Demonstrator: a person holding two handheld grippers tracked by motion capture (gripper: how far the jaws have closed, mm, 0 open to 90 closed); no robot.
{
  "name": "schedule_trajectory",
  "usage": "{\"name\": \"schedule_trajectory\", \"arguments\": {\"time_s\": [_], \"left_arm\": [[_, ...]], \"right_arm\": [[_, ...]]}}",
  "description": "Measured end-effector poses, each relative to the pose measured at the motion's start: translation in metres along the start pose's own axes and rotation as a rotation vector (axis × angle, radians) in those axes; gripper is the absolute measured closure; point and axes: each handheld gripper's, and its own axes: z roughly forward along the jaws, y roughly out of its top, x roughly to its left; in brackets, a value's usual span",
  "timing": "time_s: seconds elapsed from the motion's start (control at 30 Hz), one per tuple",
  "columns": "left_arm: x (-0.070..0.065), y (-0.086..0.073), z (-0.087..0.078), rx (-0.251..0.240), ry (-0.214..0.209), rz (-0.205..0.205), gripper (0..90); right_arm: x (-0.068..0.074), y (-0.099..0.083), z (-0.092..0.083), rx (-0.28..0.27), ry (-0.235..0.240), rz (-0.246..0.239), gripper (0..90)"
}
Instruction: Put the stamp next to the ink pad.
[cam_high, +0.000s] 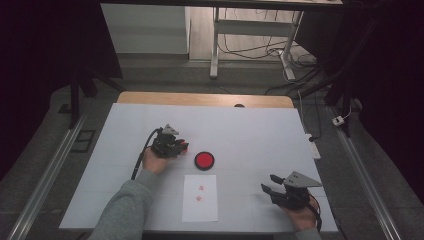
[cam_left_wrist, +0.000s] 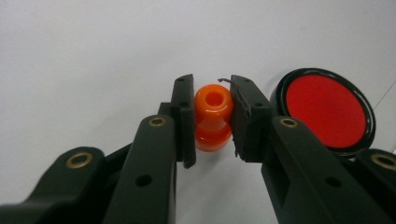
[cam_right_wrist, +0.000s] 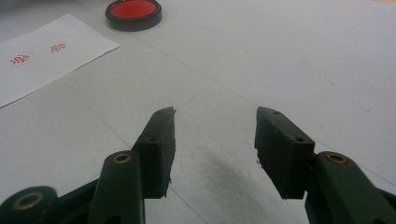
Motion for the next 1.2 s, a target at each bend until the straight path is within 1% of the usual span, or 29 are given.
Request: {"name": "schedule_trajectory", "arguments": {"time_s": [0.2,0.23,0.4,0.47,0.53,0.57,0.63,0.73,0.87,0.93,1.03,1.07,1.13,1.2], "left_arm": [[-0.001,-0.005,0.006,0.009,-0.009,0.008,71.8],[-0.001,-0.006,0.006,0.004,-0.011,0.01,71.3],[-0.001,-0.007,0.005,0.008,-0.008,0.018,71.0],[-0.002,-0.007,0.005,0.005,-0.016,0.02,69.9],[-0.003,-0.007,0.005,0.006,-0.014,0.034,65.9],[-0.003,-0.007,0.005,0.005,-0.006,0.046,62.0],[-0.003,-0.006,0.003,-0.008,-0.008,0.055,54.7],[-0.002,-0.006,-0.001,-0.038,-0.01,0.042,46.1],[-0.001,-0.005,-0.006,-0.059,0.0,0.025,37.0],[-0.001,-0.004,-0.008,-0.07,0.001,0.017,35.0],[-0.002,-0.003,-0.013,-0.085,0.001,0.018,32.6],[-0.003,-0.003,-0.015,-0.087,0.002,0.023,32.2],[-0.005,-0.002,-0.021,-0.088,0.018,0.043,31.3],[-0.008,-0.001,-0.03,-0.1,0.019,0.058,31.3]], "right_arm": [[0.001,0.0,0.001,0.003,0.004,-0.006,47.6],[0.0,0.0,0.001,0.003,0.003,-0.005,47.6],[0.0,0.0,0.0,0.0,0.0,0.0,47.6],[0.0,0.0,0.0,0.003,-0.001,-0.004,47.5],[0.001,0.0,0.0,0.002,0.002,-0.005,47.5],[0.001,0.0,0.0,0.001,0.003,-0.004,47.4],[0.0,0.0,0.0,-0.002,0.003,-0.001,47.4],[0.0,0.0,0.0,0.001,0.0,0.0,47.4],[0.0,0.0,0.0,0.004,-0.001,-0.001,47.3],[0.0,0.0,0.0,0.003,-0.001,-0.002,47.3],[0.0,0.0,0.0,0.002,0.0,0.0,47.2],[0.0,0.0,0.0,0.002,-0.001,0.001,47.2],[0.0,0.0,0.0,0.001,0.0,0.002,47.1],[0.0,0.0,-0.001,-0.001,0.001,0.002,47.1]]}}
